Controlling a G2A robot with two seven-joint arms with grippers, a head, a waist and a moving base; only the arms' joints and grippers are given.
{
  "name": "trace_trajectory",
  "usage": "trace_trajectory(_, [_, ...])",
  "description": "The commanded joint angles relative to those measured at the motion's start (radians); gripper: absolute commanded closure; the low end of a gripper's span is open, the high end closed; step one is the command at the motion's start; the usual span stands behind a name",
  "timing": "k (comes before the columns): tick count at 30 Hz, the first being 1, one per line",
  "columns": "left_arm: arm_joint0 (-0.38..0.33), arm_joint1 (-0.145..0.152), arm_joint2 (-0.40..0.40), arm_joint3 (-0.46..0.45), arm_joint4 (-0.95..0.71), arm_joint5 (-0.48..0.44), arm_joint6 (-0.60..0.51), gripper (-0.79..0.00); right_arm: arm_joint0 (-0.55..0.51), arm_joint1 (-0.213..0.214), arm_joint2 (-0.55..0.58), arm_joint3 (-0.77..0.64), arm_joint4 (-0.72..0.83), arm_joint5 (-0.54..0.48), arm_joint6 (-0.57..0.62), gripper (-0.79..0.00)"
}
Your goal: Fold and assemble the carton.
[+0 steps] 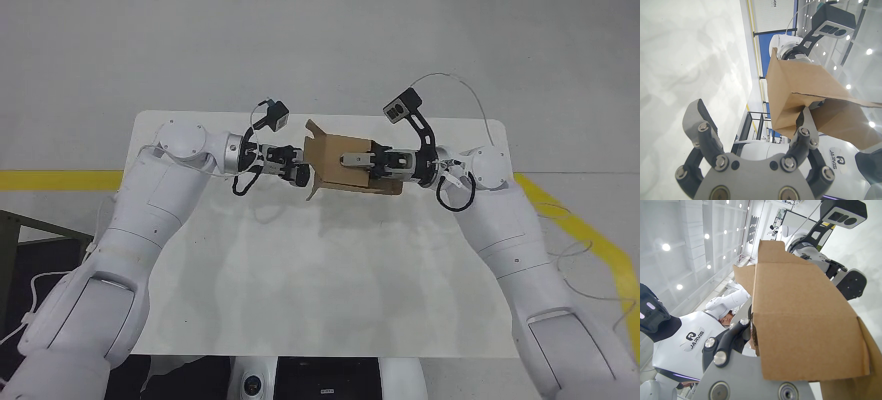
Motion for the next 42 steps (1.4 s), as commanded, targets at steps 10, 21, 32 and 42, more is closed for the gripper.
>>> trace_trajectory(10, [0.006,0.005,-0.018,0.007,0.005,-0.001,0.004,-0.785,-0.002,0.01,0.065,0.044,-0.012,-0.043,-0.126,0.0])
trace_trajectory(21, [0.032,0.006,-0.01,-0.042,0.031,0.001,-0.011,-0.785,-0.016,0.014,0.079,0.026,-0.086,-0.038,-0.255,0.0])
trace_trajectory(32, [0.025,0.011,-0.035,-0.024,0.024,0.016,0.008,-0.785,-0.018,0.009,0.046,0.01,-0.147,-0.012,-0.26,0.0])
trace_trajectory(42, [0.018,0.012,-0.046,-0.013,0.025,0.015,0.012,-0.785,-0.032,0.01,0.039,-0.015,-0.13,0.011,-0.203,0.0])
